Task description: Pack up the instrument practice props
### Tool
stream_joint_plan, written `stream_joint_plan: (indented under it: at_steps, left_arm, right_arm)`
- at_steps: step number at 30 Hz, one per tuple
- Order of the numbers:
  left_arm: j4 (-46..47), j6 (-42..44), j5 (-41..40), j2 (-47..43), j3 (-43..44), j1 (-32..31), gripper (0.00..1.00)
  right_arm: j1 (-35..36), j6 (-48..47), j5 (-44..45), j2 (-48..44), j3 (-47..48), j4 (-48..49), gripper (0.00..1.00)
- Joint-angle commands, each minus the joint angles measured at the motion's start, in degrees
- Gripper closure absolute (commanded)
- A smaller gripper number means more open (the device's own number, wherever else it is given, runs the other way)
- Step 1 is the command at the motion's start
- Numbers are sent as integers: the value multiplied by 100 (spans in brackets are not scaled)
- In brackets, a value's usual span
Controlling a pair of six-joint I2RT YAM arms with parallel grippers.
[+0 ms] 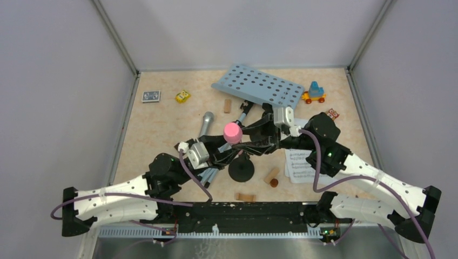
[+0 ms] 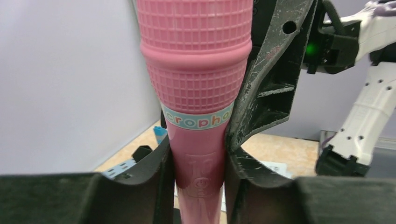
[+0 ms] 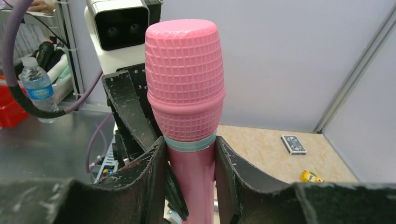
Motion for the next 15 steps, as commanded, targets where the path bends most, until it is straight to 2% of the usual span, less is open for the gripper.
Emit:
stream_joint_plan:
  at_steps: [1,2,4,5,8,9,11,13,15]
  left_arm:
    - [-236,109,-399,-192,350,-5,96]
    - [-388,83,-594,-244,402,-7,100]
    - [-896,-199,-1307,-302,649,-2,100]
    - [-1374,-478,-2227,-272,864,7,100]
    - [-2942,-1500,-3936,-40,1462,146,100]
    - [-3462,-1757,-4013,36,1582,310,100]
    - [-4108,-2073,-3324,191,1684,1019,100]
    - [-4430,-2466,-2074,401,1645,2405,100]
    - [-4449,-2594,-905,770,1541,3478,100]
  right_arm:
    - [76,224,186,-300,227,397,81]
    - [78,190,332,-342,262,364,72]
    - [78,126,759,-442,293,264,56]
    - [78,-17,1065,-510,263,200,51]
    - [74,-236,2197,-766,15,-9,45]
    - [78,-252,2504,-870,-111,-43,44]
    - [74,-250,2846,-1102,-457,-80,43]
    - [78,-164,2968,-1326,-768,-170,43]
    - [78,-30,3006,-1563,-1018,-343,43]
